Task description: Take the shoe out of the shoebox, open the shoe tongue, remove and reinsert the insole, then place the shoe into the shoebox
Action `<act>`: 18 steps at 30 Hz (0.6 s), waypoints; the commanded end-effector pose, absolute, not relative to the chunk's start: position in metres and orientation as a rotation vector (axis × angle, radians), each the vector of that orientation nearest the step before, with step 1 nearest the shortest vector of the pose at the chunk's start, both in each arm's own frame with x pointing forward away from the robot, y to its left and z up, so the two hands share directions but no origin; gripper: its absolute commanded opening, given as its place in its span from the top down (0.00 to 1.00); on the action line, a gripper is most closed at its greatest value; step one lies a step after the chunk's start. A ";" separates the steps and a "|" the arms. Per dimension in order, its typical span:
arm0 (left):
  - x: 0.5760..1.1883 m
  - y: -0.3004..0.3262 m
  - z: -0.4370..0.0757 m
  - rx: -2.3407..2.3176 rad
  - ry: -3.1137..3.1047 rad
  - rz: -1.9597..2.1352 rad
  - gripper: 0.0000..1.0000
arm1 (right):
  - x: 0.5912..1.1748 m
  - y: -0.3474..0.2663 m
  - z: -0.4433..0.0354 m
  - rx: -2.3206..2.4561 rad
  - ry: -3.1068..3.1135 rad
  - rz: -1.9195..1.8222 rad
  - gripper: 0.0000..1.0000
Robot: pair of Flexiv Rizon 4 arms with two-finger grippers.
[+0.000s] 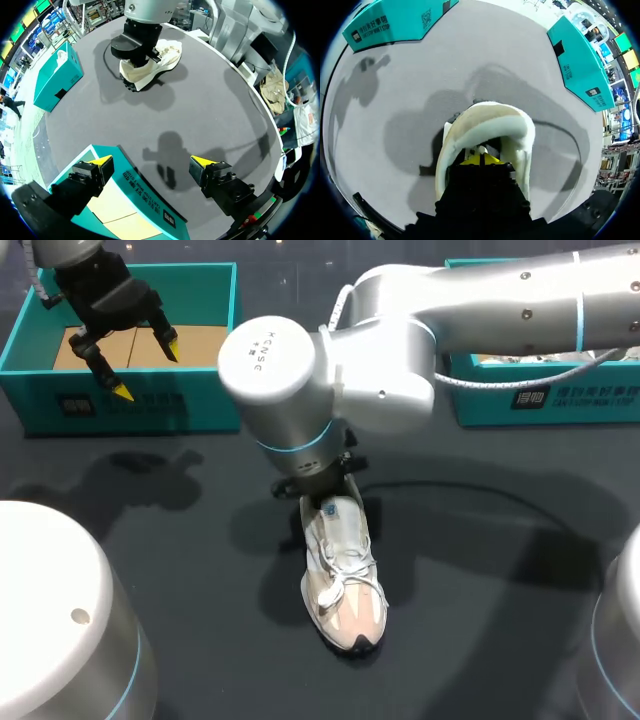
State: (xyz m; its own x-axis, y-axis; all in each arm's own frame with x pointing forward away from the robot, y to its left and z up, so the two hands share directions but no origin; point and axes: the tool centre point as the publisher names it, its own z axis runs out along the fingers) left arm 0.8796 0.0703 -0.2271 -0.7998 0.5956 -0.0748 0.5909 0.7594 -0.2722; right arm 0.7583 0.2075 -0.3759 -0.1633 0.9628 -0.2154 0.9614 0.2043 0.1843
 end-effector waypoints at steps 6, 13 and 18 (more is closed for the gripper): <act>0.880 0.071 -0.227 -0.990 -2.930 0.441 0.00 | 0.753 0.183 -0.339 1.882 2.336 0.026 1.00; 0.880 0.071 -0.227 -0.990 -2.930 0.441 0.00 | 0.748 0.185 -0.351 1.933 2.448 0.004 0.89; 0.880 0.071 -0.227 -0.990 -2.930 0.441 0.00 | 0.747 0.190 -0.356 1.936 2.489 -0.007 0.80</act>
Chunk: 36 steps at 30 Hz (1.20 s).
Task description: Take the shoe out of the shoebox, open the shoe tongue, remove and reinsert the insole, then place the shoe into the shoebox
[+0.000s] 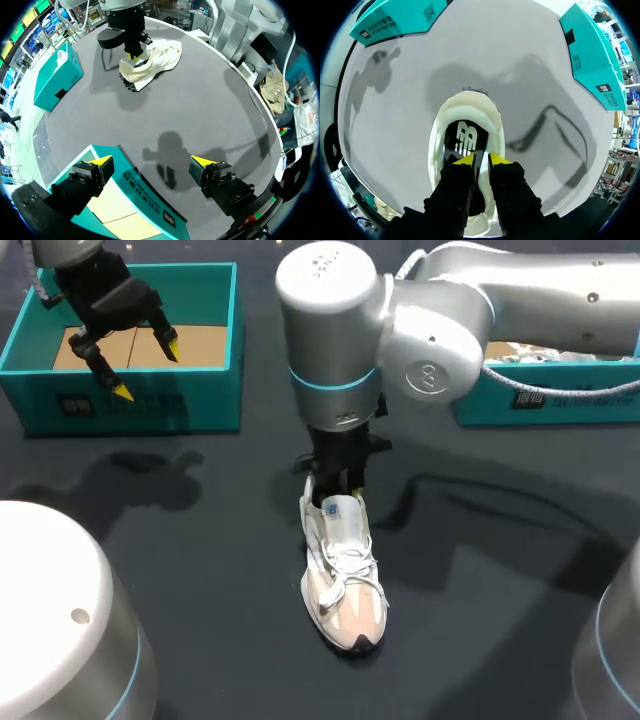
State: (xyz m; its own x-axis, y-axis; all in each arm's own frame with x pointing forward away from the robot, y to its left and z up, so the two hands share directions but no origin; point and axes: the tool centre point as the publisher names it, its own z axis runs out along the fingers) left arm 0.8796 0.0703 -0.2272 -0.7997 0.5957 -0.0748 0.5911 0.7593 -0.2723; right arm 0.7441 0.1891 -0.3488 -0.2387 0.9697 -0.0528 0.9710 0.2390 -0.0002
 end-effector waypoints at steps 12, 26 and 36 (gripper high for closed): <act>0.880 0.071 -0.227 -0.990 -2.930 0.441 0.00 | 0.733 0.201 -0.361 1.953 2.518 -0.037 0.53; 0.880 0.071 -0.227 -0.990 -2.930 0.441 0.00 | 0.727 0.213 -0.360 1.942 2.537 -0.109 0.00; 0.880 0.071 -0.227 -0.990 -2.930 0.441 0.00 | 0.732 0.210 -0.370 2.005 2.484 -0.116 0.00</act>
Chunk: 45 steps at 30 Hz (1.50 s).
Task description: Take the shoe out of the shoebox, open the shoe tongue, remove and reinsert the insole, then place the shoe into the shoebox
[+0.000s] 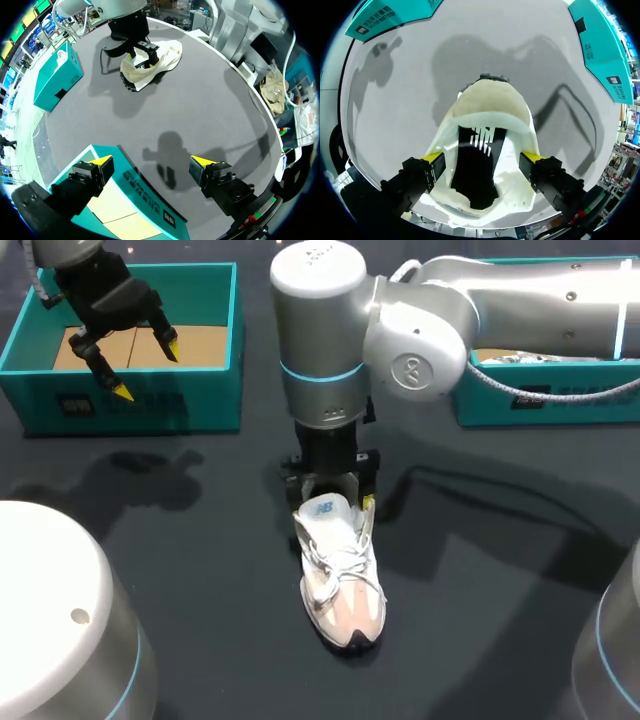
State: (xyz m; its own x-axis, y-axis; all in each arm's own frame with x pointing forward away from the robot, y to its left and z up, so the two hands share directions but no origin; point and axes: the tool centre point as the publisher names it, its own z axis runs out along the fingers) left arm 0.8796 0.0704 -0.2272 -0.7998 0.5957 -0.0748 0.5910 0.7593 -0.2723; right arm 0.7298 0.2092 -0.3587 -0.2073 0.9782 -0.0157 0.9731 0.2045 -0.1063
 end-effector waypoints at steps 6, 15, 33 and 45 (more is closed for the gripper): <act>0.880 0.071 -0.227 -0.990 -2.930 0.441 0.00 | 0.739 0.210 -0.371 -1.910 -2.408 0.079 0.00; 0.880 0.071 -0.227 -0.990 -2.930 0.441 0.00 | 0.739 0.204 -0.365 -2.022 -2.388 0.065 0.05; 0.880 0.071 -0.227 -0.990 -2.930 0.441 0.00 | 0.740 0.204 -0.353 -2.098 -2.412 0.011 0.31; 0.880 0.071 -0.227 -0.990 -2.930 0.441 0.00 | 0.744 0.207 -0.348 -2.025 -2.432 0.020 0.16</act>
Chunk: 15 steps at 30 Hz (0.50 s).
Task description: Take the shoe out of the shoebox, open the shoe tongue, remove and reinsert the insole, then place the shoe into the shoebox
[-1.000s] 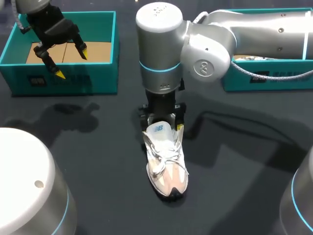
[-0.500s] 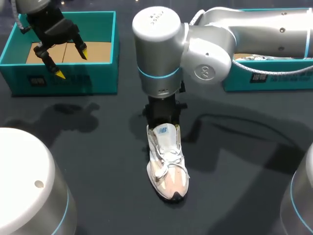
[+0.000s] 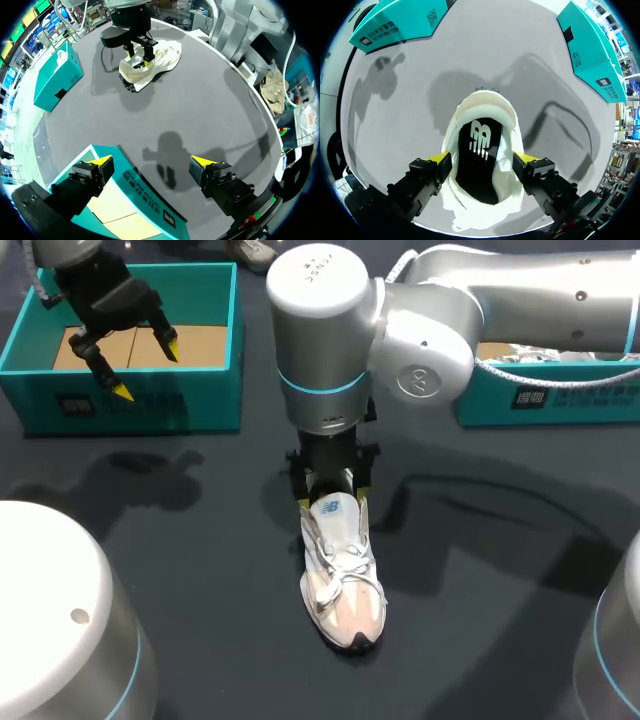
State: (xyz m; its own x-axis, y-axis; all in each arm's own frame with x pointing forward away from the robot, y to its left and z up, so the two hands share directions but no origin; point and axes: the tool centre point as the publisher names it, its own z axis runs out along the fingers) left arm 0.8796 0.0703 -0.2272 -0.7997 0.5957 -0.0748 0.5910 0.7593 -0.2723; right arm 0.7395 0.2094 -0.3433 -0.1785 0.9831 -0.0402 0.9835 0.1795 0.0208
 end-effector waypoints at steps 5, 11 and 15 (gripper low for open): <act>0.880 0.071 -0.227 -0.990 -2.930 0.441 0.00 | 0.739 0.206 -0.349 1.995 2.416 -0.022 0.07; 0.880 0.071 -0.227 -0.990 -2.930 0.441 0.00 | 0.733 0.205 -0.351 2.010 2.441 -0.063 0.00; 0.880 0.071 -0.227 -0.990 -2.930 0.441 0.00 | 0.732 0.206 -0.352 2.014 2.437 -0.069 0.00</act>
